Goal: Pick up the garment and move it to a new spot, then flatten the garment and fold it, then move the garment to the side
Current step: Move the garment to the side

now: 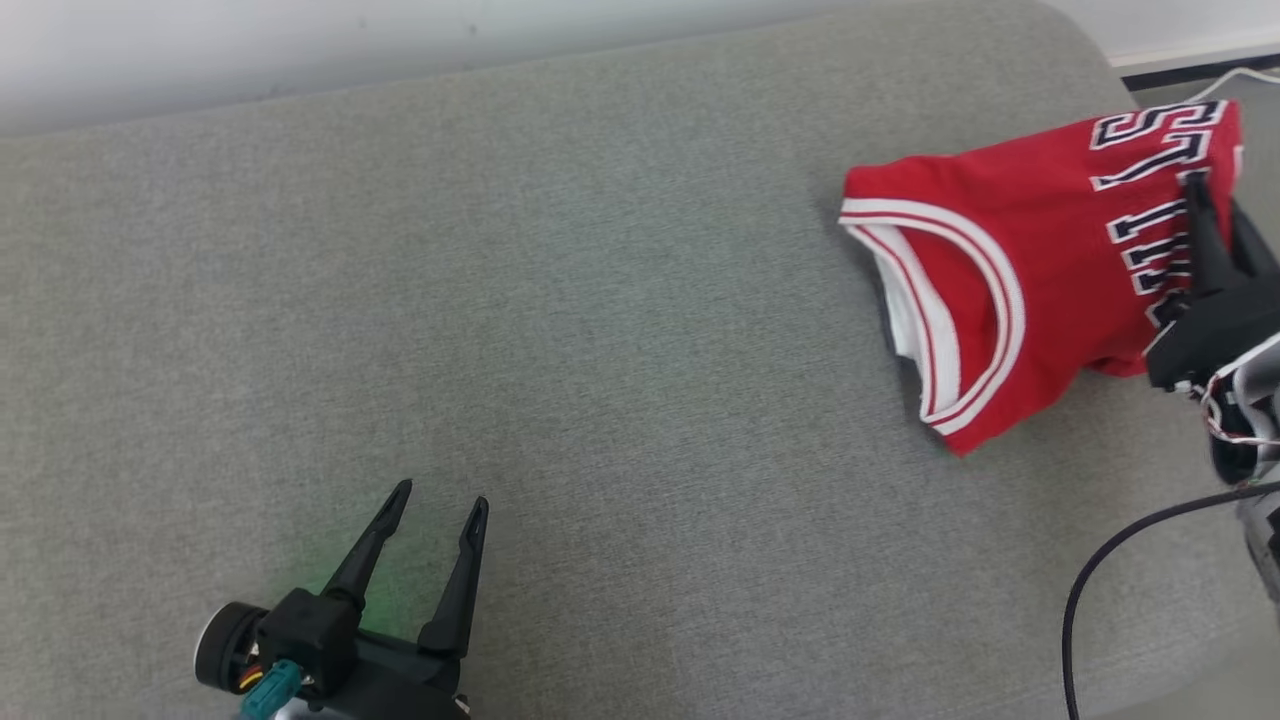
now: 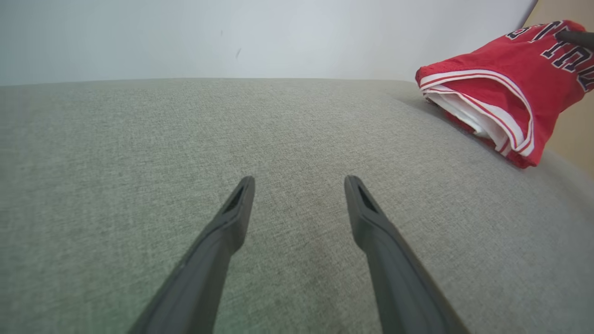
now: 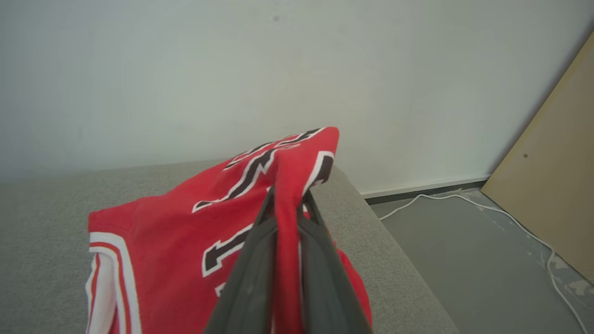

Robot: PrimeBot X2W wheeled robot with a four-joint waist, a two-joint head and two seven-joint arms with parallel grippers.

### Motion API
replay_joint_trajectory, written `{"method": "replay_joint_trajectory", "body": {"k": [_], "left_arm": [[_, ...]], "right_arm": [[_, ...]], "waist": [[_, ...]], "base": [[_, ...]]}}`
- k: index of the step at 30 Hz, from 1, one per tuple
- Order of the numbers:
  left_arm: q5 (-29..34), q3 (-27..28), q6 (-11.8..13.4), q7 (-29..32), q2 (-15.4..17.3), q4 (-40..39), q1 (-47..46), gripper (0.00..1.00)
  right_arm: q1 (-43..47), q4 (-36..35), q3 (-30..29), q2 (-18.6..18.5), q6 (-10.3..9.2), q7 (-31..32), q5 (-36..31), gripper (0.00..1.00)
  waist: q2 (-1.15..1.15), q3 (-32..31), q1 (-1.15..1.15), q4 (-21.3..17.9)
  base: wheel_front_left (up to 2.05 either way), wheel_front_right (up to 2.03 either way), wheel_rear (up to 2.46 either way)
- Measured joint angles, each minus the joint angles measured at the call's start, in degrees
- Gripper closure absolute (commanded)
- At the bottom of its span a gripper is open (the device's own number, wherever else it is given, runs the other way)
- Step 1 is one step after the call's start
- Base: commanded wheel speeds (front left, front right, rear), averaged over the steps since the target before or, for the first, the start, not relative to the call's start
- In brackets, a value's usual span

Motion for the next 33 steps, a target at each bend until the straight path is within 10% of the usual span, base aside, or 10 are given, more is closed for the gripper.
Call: {"method": "replay_joint_trajectory", "body": {"k": [6,7,8,17,33], "left_arm": [[1.04,-0.3,0.0,0.0,0.12,-0.32,-0.87,0.0],[1.08,-0.32,0.0,0.0,0.15,-0.32,-0.91,0.0],[1.08,-0.38,0.0,0.0,0.15,-0.31,-0.96,0.0],[1.21,0.32,0.66,0.0,0.1,-0.21,-1.28,0.0],[0.96,2.85,4.19,0.01,-0.02,0.38,3.18,0.0]], "right_arm": [[-2.25,7.31,-5.39,-0.48,0.0,0.0,-6.15,1.0],[-2.49,8.79,-6.89,-0.63,0.0,0.0,-7.4,0.61],[-2.68,10.07,-9.07,-0.88,0.0,0.01,-8.71,0.0],[2.79,-3.09,-26.26,4.57,0.0,-0.02,-23.36,0.0],[21.07,-23.03,-16.5,13.24,0.0,-0.03,-20.2,0.0]], "waist": [[0.0,1.63,0.0,1.56],[0.0,1.86,0.0,1.82],[0.0,2.07,0.0,2.08],[0.0,1.61,0.0,3.85],[-0.01,-5.24,-0.01,6.69]], "base": [[0.0,0.0,0.0],[0.0,0.0,0.0],[0.0,0.0,0.0],[0.0,0.0,0.0],[0.0,0.0,0.0]]}}
